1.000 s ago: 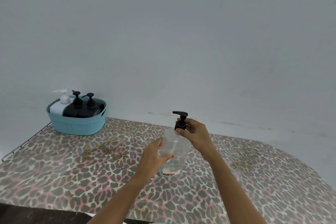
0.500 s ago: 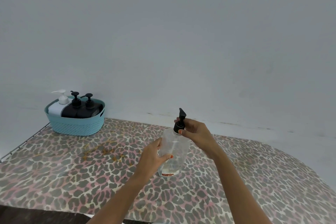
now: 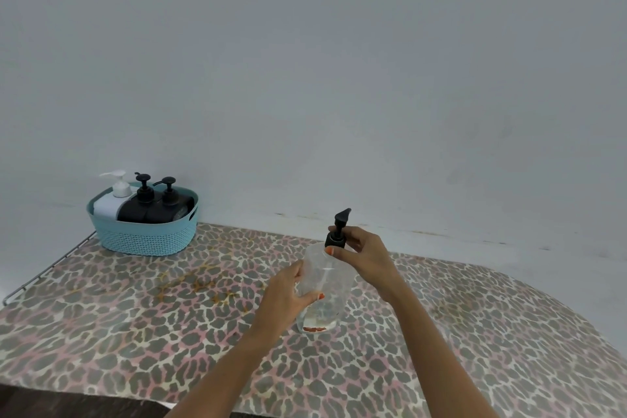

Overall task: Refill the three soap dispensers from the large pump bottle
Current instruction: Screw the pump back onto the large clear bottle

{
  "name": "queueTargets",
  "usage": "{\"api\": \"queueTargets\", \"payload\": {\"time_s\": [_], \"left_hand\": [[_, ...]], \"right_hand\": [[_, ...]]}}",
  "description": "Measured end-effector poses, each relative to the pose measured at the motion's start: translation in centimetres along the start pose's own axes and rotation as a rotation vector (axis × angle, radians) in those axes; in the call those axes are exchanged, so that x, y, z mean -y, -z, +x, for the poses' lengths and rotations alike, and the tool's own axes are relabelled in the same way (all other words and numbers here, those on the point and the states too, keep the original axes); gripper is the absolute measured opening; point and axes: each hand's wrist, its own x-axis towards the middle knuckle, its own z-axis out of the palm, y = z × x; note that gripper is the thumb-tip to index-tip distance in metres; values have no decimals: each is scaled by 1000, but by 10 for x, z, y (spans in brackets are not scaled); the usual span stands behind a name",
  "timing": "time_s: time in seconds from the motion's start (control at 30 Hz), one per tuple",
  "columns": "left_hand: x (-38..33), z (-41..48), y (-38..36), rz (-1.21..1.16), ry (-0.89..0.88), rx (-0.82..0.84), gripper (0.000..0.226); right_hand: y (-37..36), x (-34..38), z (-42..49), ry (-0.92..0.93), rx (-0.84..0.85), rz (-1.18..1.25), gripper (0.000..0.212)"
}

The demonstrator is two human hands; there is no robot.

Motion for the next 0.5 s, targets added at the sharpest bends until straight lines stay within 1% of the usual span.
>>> {"api": "queueTargets", "payload": {"time_s": [0.13,0.2,0.33,0.43,0.5], "left_hand": [[2,0,-2,25,-7,-22,52],[3,1,-1,24,-8,-25,49],[7,2,-2,47,-19,-11,55],[7,2,-2,22,0,-14,58],[7,1,-1,-19,11,3,62]], "right_hand": [[-5,-1,2,15,-119,-43,41],[-10,0,1,19,-151,-65,41],[-15,-1,-5,-3,-202,-53,41],[-15,-12,-19,-36,-232,90,46],[-17,-32,-34,-103,-239,188,52]]}}
